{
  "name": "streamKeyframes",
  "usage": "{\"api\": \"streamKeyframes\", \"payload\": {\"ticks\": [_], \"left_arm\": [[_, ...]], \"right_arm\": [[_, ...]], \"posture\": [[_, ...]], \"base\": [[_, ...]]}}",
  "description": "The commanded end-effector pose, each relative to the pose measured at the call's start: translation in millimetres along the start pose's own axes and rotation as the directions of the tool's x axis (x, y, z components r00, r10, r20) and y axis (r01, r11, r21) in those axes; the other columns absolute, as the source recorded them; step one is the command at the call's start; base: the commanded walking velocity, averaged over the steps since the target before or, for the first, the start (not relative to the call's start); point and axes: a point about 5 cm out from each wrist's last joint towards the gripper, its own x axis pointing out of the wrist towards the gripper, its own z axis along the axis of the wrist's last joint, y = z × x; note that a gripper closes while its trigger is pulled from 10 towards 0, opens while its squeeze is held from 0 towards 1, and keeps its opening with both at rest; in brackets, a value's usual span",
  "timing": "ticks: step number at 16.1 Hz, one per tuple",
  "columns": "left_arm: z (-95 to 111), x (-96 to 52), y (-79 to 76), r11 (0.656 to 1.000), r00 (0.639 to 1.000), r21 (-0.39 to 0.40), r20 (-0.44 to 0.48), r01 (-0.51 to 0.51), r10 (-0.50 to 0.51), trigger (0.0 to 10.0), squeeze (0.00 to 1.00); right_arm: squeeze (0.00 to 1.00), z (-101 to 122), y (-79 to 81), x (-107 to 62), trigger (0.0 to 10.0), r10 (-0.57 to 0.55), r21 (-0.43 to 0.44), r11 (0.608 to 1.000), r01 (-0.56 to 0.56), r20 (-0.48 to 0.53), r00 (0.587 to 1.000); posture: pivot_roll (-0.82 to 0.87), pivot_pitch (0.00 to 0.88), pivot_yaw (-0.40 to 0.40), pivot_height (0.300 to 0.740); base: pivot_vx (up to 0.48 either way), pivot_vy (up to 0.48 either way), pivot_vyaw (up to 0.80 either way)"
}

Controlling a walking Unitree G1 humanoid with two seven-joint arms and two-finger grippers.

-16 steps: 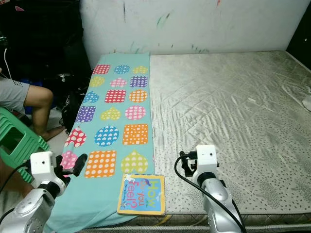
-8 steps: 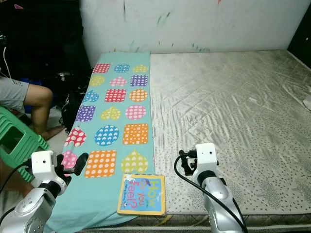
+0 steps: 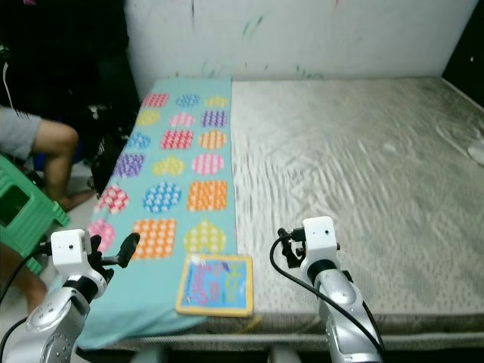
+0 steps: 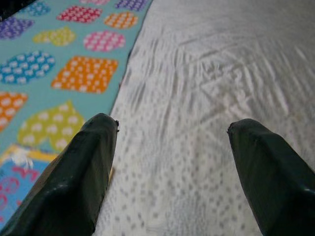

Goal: Clean up the room

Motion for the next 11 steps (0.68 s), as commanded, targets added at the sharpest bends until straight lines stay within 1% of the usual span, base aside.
{"api": "streamKeyframes", "payload": {"ticks": [1,7,11], "left_arm": [[-2.3,-0.4,1.8,1.0,1.0,0.006,-0.014,-0.015,0.015,10.0,0.0],[0.5,-1.3,6.2,0.997,0.997,0.007,0.017,-0.071,0.071,10.0,0.0],[0.7,-1.3,7.8,0.996,0.996,0.007,0.02,-0.083,0.083,10.0,0.0]], "right_arm": [[0.0,1.6,1.5,0.5,10.0,0.013,-0.005,1.0,-0.013,0.004,1.0],[0.0,3.2,-0.5,7.0,10.0,0.014,-0.025,1.0,-0.014,0.008,1.0],[0.0,3.3,-0.6,8.4,10.0,0.018,-0.032,0.999,-0.017,0.012,1.0]], "posture": [[-0.08,0.038,0.037,0.601],[-0.07,0.038,0.037,0.601],[-0.07,0.038,0.037,0.601]], "base": [[0.0,0.0,0.0],[0.0,0.0,0.0],[0.0,0.0,0.0]]}}
